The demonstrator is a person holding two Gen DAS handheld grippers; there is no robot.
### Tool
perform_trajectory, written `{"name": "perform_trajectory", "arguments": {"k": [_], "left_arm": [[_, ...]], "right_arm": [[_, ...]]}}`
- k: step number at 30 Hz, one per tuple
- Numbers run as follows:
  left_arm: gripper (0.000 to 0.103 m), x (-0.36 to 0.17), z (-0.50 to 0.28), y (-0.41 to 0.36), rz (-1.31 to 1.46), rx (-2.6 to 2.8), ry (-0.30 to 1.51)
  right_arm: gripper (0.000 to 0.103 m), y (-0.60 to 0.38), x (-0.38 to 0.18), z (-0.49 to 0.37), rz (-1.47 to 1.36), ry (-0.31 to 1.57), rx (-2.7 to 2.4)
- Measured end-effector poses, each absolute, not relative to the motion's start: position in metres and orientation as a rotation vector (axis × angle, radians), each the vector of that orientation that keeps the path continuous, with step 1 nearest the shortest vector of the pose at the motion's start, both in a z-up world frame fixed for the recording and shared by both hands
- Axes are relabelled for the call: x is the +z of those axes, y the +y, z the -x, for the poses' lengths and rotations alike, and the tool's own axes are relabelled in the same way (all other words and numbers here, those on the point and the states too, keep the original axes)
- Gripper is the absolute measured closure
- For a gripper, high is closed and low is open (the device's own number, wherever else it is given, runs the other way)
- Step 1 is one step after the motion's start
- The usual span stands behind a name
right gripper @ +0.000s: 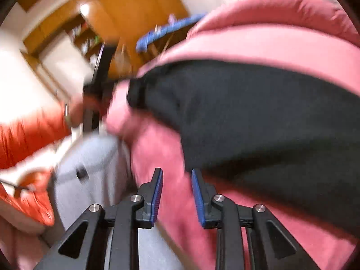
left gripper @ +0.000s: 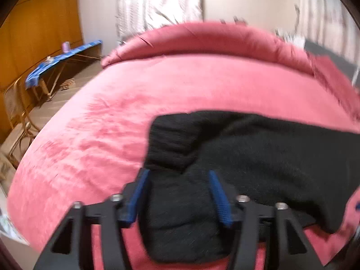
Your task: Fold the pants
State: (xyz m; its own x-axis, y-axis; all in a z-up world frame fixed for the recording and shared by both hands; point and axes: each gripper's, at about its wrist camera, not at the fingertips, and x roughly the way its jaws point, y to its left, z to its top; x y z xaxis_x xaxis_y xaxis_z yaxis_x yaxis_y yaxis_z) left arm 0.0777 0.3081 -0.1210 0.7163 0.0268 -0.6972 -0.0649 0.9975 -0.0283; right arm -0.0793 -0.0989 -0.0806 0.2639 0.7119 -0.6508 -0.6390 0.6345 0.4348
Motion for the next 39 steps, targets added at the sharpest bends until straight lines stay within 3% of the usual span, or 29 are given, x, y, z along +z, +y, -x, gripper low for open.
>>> {"name": "perform_trajectory", "arguments": {"k": [1, 2, 6, 8, 10, 14, 17, 20, 24, 29, 31, 33, 39], "left_arm": [[0.022, -0.121, -0.073, 0.314, 0.055, 0.085, 0.756], [0.020, -0.121, -0.071, 0.319, 0.068, 0.104, 0.750], [0.020, -0.125, -0.072, 0.361, 0.284, 0.126, 0.753], [0.022, -0.128, -0.076, 0.375, 0.401, 0.085, 0.769], [0.033, -0.131, -0.086, 0.375, 0.440, 0.026, 0.814], [0.035, -0.142, -0.111, 0.355, 0.370, -0.085, 0.925], [0.075, -0.148, -0.120, 0.331, 0.229, -0.079, 0.985], [0.096, -0.135, -0.124, 0.331, 0.314, -0.116, 1.016], [0.097, -0.097, -0.119, 0.363, 0.518, -0.197, 0.953], [0.094, -0.124, -0.107, 0.353, 0.334, -0.213, 1.069], [0.070, -0.147, -0.101, 0.359, 0.378, -0.179, 1.117], [0.055, -0.146, -0.088, 0.371, 0.466, -0.129, 1.033], [0.053, -0.093, -0.045, 0.369, 0.467, -0.055, 0.750]], "right_arm": [[0.071, -0.104, -0.071, 0.073, -0.105, 0.898, 0.880], [0.070, -0.104, -0.067, 0.065, -0.106, 0.884, 0.855], [0.066, -0.089, -0.075, 0.035, 0.055, 0.912, 0.671], [0.066, -0.081, -0.094, 0.020, 0.116, 0.983, 0.617], [0.066, -0.084, -0.107, 0.012, 0.111, 1.026, 0.582], [0.065, -0.103, -0.112, 0.010, -0.012, 1.021, 0.566], [0.065, -0.105, -0.111, 0.010, -0.018, 1.024, 0.567], [0.066, -0.097, -0.113, 0.008, 0.000, 1.037, 0.571], [0.068, -0.079, -0.116, 0.002, 0.030, 1.063, 0.565], [0.068, -0.074, -0.120, -0.007, -0.025, 1.077, 0.538], [0.066, -0.079, -0.121, -0.007, -0.027, 1.080, 0.535], [0.066, -0.076, -0.116, -0.006, 0.003, 1.075, 0.536], [0.066, -0.061, -0.087, -0.009, -0.012, 0.976, 0.600]]}}
